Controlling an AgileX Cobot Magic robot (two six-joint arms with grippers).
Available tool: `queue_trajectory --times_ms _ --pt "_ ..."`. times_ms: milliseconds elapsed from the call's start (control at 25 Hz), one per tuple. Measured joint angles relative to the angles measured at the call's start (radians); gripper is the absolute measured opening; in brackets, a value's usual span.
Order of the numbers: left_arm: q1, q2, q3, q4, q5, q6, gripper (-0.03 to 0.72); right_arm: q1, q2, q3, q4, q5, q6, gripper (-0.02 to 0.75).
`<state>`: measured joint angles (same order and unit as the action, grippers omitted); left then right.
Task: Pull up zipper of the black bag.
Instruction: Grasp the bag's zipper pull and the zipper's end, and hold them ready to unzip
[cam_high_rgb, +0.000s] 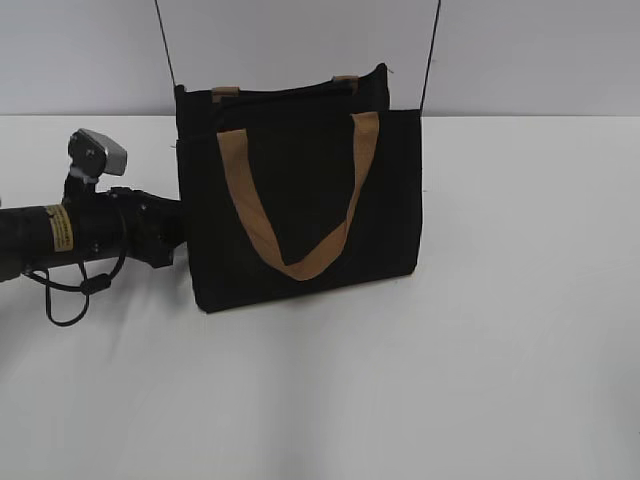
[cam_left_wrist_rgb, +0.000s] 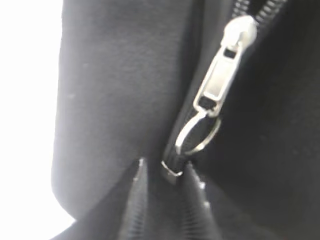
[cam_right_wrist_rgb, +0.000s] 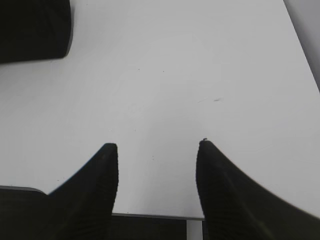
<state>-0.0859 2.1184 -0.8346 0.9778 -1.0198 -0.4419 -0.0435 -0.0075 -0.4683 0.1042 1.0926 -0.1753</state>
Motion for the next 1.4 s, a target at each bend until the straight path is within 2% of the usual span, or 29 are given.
queue_trajectory --times_ms 240,320,760,1080,1400 --pt "0.0 0.0 0.0 -0.007 0.001 -0.003 0.043 0.0 0.0 0.0 0.0 0.0 0.0 0.389" --pt "0.0 0.0 0.0 -0.011 0.002 -0.015 0.013 0.0 0.0 0.0 0.0 0.0 0.0 0.389" --pt "0.013 -0.085 0.039 0.003 0.072 -0.16 0.011 0.0 0.0 0.0 0.0 0.0 0.0 0.389" --pt "0.031 -0.257 0.093 0.088 0.115 -0.224 0.01 0.0 0.0 0.0 0.0 0.0 0.0 0.389" --pt "0.031 -0.459 0.102 0.176 0.181 -0.227 0.01 0.0 0.0 0.0 0.0 0.0 0.0 0.389"
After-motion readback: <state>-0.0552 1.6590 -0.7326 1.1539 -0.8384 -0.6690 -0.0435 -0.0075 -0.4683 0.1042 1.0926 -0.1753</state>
